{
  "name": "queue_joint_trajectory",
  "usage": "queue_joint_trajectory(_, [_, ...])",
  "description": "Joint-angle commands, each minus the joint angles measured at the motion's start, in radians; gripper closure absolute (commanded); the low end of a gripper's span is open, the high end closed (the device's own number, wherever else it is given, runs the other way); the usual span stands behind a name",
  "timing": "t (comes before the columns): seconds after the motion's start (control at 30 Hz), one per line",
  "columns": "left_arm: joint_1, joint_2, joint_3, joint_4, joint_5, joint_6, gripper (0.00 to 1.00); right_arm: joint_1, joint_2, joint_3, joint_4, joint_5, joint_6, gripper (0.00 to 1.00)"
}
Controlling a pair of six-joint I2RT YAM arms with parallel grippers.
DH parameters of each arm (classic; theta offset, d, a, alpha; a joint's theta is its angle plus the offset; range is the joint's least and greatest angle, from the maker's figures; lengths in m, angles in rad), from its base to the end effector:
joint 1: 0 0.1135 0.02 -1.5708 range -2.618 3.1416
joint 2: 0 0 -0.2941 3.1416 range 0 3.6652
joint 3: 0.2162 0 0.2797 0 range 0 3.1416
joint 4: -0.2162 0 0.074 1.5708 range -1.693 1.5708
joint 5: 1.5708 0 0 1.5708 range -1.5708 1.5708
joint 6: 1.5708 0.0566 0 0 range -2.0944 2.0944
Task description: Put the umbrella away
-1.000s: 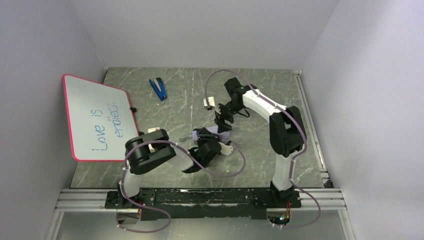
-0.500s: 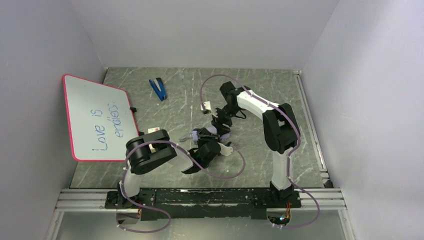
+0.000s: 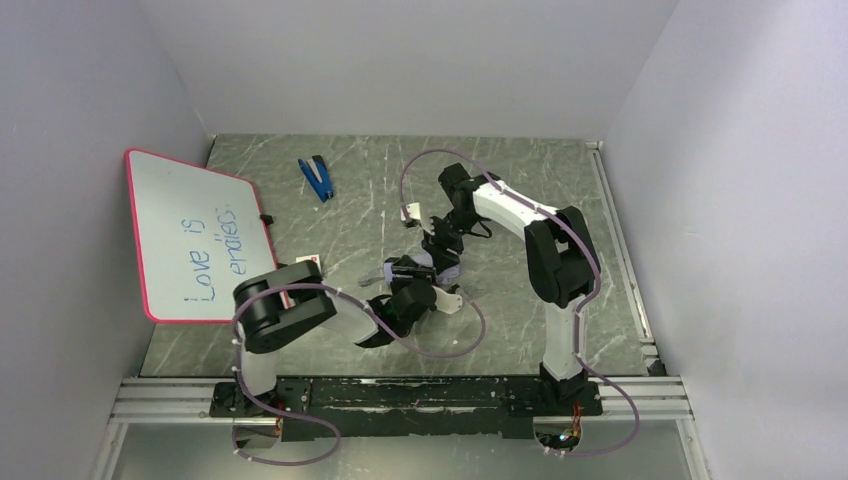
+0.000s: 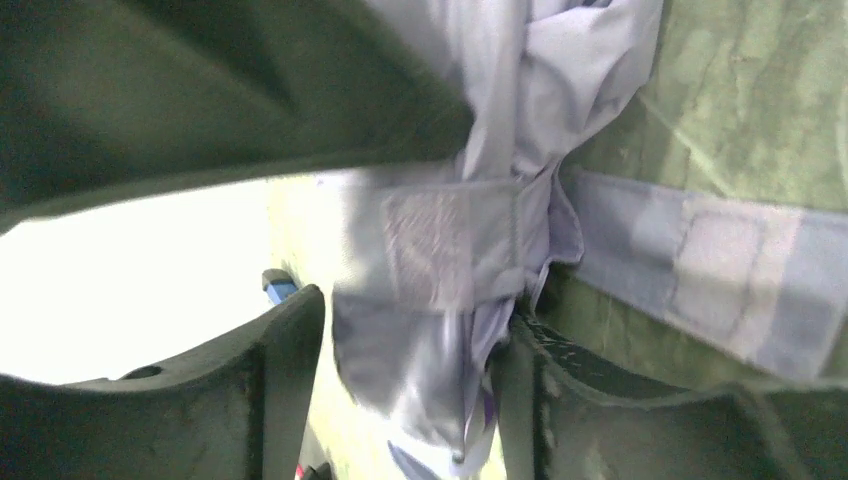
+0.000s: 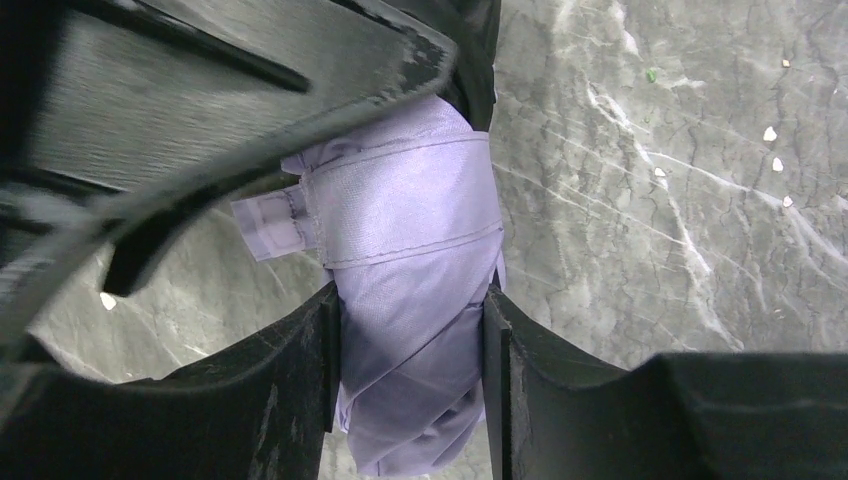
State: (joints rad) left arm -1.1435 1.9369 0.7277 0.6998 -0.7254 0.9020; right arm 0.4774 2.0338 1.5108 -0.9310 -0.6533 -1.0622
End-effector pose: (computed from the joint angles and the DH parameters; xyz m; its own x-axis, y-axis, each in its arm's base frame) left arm 0.1915 -0.3299 0.0971 0.2207 0.9320 -0.2875 0.4320 0.1709 0.8856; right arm 0.3678 0.2290 0.1740 -0.0559 -0.8098 -0.5840 -0.9788 -0.0710 0.1922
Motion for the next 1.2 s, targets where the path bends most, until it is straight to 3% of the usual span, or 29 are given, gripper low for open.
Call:
queue_joint_trajectory(0.0, [-0.034, -0.139, -0.037, -0.144, 0.030, -0.094, 0.31, -0.003, 0.039, -0.048, 0.038, 0.134, -0.009, 0.61])
queue_joint_trajectory(0.03, [-0.040, -0.173, -0.042, -0.168, 0.033, -0.117, 0.20, -0.003, 0.037, -0.051, 0.042, 0.139, -0.010, 0.61])
queue_joint_trajectory(0.07, [-0.046, -0.208, -0.048, -0.195, 0.036, -0.135, 0.18, -0.003, 0.036, -0.053, 0.046, 0.142, -0.009, 0.61])
queue_joint_trajectory(0.23, [-0.072, -0.406, -0.063, -0.362, 0.075, -0.288, 0.18, -0.003, 0.034, -0.061, 0.064, 0.150, -0.004, 0.61])
queue_joint_trajectory(0.4, [-0.065, -0.746, -0.116, -0.518, 0.300, -0.459, 0.21, -0.001, 0.004, -0.101, 0.101, 0.164, -0.006, 0.62])
queue_joint_trajectory(0.47, [-0.011, -0.841, -0.131, -0.536, 0.366, -0.532, 0.20, 0.002, -0.026, -0.143, 0.146, 0.177, -0.005, 0.63])
queue_joint_trajectory(0.57, [0.178, -0.907, -0.105, -0.604, 0.543, -0.627, 0.22, 0.008, -0.080, -0.215, 0.216, 0.179, -0.003, 0.63])
queue_joint_trajectory(0.77, [0.452, -0.857, -0.055, -0.593, 0.879, -0.646, 0.22, 0.046, -0.178, -0.333, 0.325, 0.230, 0.021, 0.63])
queue_joint_trajectory(1.0, [0.624, -0.693, 0.003, -0.495, 1.223, -0.646, 0.21, 0.082, -0.252, -0.440, 0.403, 0.261, 0.049, 0.63])
queue_joint_trajectory(1.17, [0.680, -0.547, 0.118, -0.665, 1.499, -0.523, 0.21, 0.090, -0.281, -0.477, 0.426, 0.261, 0.056, 0.63])
